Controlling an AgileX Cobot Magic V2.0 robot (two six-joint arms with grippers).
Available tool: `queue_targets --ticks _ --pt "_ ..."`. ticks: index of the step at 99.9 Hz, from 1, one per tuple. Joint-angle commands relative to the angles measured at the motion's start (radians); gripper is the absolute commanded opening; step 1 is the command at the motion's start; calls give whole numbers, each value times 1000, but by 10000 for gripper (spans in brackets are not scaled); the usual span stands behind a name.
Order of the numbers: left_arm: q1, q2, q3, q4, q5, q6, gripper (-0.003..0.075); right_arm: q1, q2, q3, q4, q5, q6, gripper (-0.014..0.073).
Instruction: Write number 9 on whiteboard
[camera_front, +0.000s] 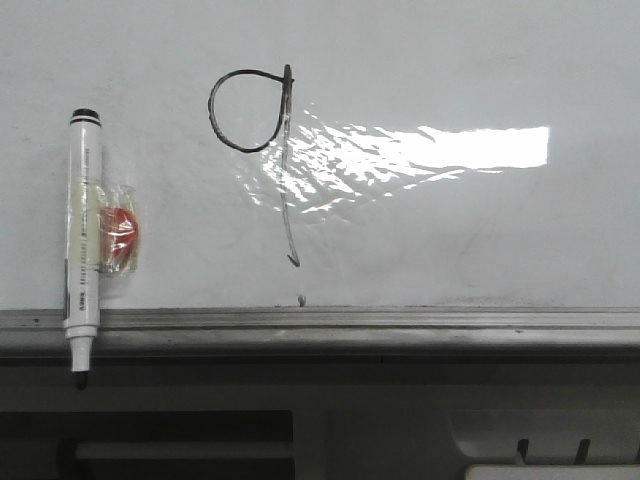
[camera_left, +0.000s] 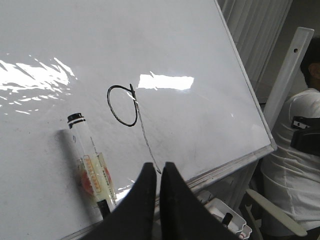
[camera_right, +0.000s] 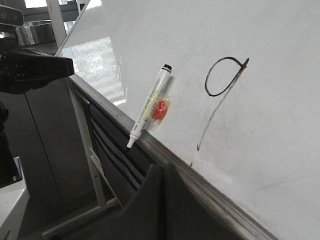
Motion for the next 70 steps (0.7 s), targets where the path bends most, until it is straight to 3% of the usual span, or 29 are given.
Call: queue_targets --ticks 1,53,70 --pt "-5 9 9 3 -64 2 -20 1 -2 -17 -13 -88 -11 -70" --pt "-5 9 25 15 -68 2 -20 1 -2 -17 -13 -80 -11 -71" --pt "50 9 41 216 -90 2 -20 1 -2 -17 -13 -80 -11 -70"
